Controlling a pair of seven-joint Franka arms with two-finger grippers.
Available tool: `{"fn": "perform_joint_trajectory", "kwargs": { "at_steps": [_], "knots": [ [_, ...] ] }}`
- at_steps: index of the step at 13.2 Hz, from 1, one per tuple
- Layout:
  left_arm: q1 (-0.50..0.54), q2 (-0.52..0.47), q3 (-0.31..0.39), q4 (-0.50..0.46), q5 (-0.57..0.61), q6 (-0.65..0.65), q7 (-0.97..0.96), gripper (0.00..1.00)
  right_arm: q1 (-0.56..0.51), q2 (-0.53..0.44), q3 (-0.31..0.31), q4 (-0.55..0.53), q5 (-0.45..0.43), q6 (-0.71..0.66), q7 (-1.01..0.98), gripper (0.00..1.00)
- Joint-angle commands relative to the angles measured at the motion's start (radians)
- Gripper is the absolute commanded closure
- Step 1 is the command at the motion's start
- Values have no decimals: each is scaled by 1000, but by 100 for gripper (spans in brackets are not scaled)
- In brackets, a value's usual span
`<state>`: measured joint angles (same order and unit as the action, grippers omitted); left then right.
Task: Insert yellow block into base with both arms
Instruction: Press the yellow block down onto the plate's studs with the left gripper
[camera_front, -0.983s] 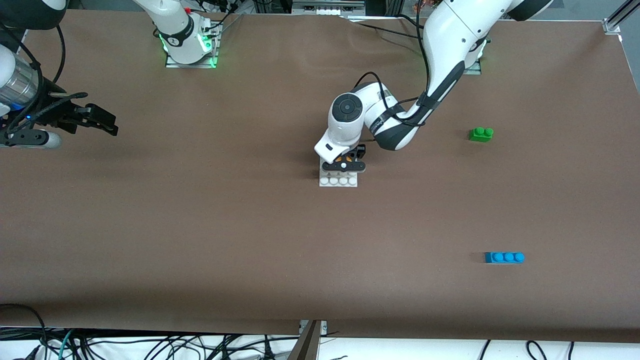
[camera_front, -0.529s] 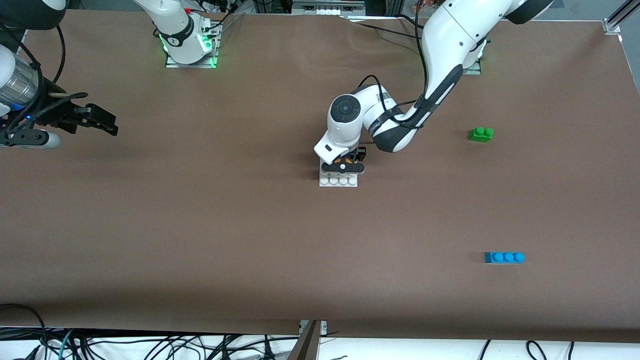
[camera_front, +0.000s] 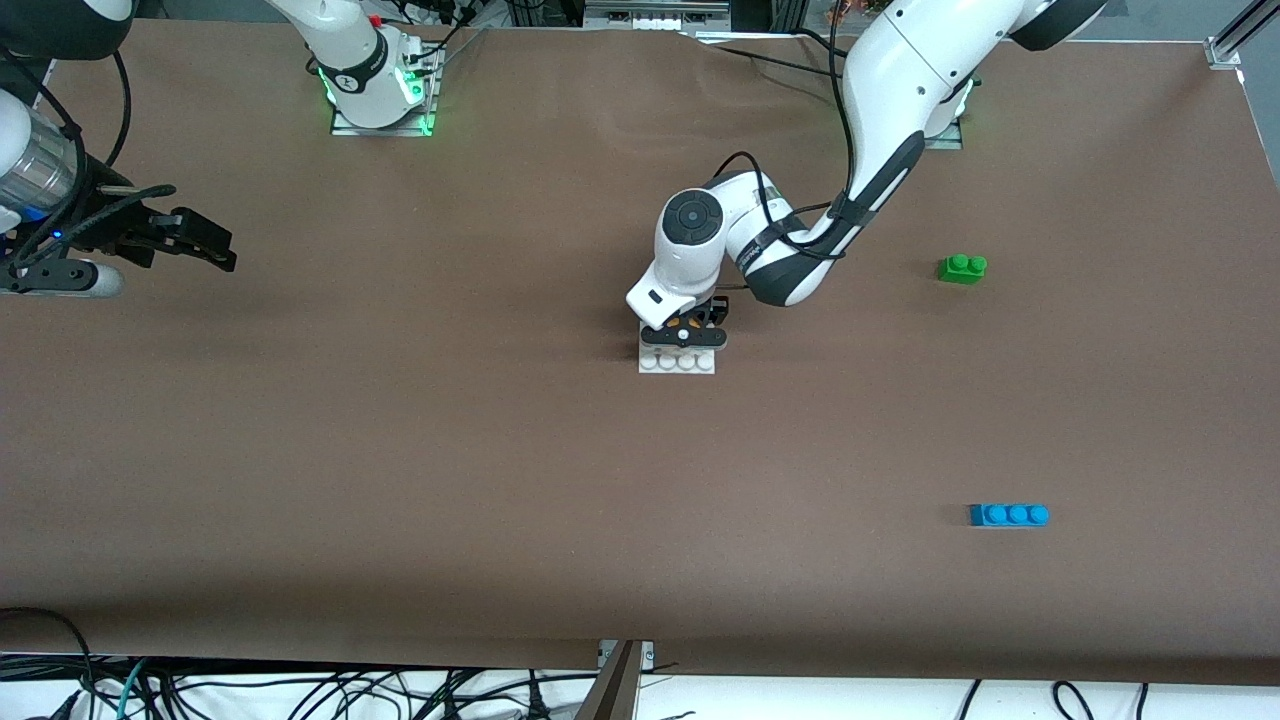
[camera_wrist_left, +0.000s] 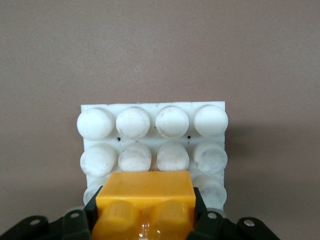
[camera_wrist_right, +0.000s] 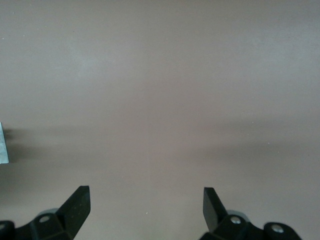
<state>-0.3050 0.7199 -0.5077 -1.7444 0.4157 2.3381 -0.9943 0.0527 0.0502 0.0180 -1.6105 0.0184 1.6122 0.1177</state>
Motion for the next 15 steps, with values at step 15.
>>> {"fn": "perform_joint_trajectory", "kwargs": {
  "at_steps": [15],
  "knots": [
    [-3, 29, -12, 32, -28, -37, 17, 48, -8, 7, 8, 17, -5, -8, 7, 0]
  ]
}}
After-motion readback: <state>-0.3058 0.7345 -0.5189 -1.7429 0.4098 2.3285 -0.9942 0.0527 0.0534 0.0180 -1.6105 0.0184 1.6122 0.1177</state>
